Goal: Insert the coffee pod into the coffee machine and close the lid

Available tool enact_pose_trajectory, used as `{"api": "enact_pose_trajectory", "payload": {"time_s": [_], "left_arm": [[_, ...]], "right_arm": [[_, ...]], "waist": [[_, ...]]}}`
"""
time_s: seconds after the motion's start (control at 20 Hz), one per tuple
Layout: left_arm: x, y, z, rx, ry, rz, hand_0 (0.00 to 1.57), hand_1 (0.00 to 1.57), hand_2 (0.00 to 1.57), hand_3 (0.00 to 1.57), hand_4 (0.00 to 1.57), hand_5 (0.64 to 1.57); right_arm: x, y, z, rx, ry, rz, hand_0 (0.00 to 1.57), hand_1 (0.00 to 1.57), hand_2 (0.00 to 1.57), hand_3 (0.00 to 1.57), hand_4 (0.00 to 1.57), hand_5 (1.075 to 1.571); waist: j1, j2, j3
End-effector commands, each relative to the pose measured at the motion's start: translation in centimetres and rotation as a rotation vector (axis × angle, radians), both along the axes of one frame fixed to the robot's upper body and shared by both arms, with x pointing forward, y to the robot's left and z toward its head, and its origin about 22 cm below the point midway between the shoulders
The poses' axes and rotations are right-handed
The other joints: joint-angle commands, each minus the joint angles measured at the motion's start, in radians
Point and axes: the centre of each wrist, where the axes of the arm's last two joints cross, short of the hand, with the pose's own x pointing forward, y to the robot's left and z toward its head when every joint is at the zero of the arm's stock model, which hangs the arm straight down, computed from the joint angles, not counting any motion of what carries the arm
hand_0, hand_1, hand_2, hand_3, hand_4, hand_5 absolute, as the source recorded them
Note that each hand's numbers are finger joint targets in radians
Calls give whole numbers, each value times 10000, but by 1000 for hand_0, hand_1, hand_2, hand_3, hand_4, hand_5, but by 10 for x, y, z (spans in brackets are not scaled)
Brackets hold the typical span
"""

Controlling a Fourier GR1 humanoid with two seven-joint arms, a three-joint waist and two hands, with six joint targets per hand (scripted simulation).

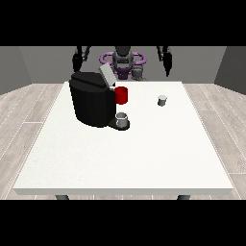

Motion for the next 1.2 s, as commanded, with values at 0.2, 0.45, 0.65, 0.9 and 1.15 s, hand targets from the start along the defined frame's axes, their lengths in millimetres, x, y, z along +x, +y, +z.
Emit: {"api": "enact_pose_trajectory", "payload": {"time_s": [0.2, 0.45, 0.65, 0.9, 1.15], "left_arm": [[-23, 3, -7, -89, -771, -1171, 0, 0, 0, 0, 213, 1571], [1, 60, 9, 1749, -842, -995, 0, 0, 0, 0, 0, 1571], [26, 84, 29, 1718, -346, -755, 0, 0, 0, 0, 0, 1571], [46, 103, 26, 2276, 270, -652, 0, 0, 0, 0, 0, 1571], [63, 81, 8, 2323, 821, -485, 0, 0, 0, 0, 0, 1571]], "right_arm": [[-9, -11, -15, -103, 566, -159, 0, 0, 0, 0, 128, 1571], [10, 3, 7, 526, -1635, -1418, 0, 0, 0, 0, 94, 1571], [9, 16, -2, 471, -1794, -1047, 0, 0, 0, 0, 267, 1571], [10, 27, 11, 480, -2011, -368, 0, 0, 0, 0, 174, 1571], [36, 22, 31, 913, -2511, -524, 0, 0, 0, 0, 192, 1571]], "waist": [[449, -522, 86], [-210, 177, 86], [-464, 612, 86], [-1090, 1053, 83], [-966, 1569, 85]]}}
